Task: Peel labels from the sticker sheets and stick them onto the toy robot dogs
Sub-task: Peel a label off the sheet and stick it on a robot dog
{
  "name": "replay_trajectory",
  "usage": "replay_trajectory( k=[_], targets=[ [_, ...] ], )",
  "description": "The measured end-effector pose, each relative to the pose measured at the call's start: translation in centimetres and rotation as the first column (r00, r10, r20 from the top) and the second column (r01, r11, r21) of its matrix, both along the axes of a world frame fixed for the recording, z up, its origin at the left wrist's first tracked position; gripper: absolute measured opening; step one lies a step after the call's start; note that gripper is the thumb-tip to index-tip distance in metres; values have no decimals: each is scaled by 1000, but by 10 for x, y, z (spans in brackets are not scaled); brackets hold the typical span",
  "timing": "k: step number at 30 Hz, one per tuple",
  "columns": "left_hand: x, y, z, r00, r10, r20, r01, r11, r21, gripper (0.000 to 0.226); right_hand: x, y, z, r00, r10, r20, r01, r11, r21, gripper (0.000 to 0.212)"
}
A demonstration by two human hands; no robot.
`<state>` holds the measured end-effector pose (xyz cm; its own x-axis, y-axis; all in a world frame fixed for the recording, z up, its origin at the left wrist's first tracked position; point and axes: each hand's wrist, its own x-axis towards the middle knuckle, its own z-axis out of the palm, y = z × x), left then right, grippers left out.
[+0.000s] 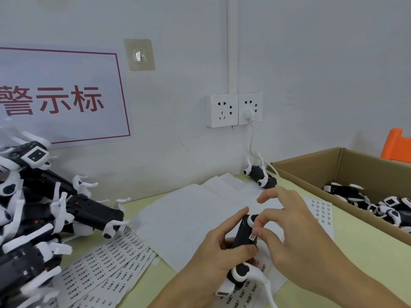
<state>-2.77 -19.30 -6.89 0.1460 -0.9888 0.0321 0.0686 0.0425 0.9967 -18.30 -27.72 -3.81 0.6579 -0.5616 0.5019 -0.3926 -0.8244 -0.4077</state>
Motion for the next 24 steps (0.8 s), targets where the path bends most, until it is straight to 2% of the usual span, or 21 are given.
replay_trajectory(
  k=[10, 24],
  targets=[
    [-2, 0, 0, 1000, 23, 19, -23, 1000, -1, 72, 1, 3, 0, 1000, -20, 6, 20, 998, -65, 19],
    [-3, 0, 2, 995, 63, 71, -64, 998, 19, 55, 3, 7, -4, 998, -58, 29, 61, 992, -110, 14]
  ],
)
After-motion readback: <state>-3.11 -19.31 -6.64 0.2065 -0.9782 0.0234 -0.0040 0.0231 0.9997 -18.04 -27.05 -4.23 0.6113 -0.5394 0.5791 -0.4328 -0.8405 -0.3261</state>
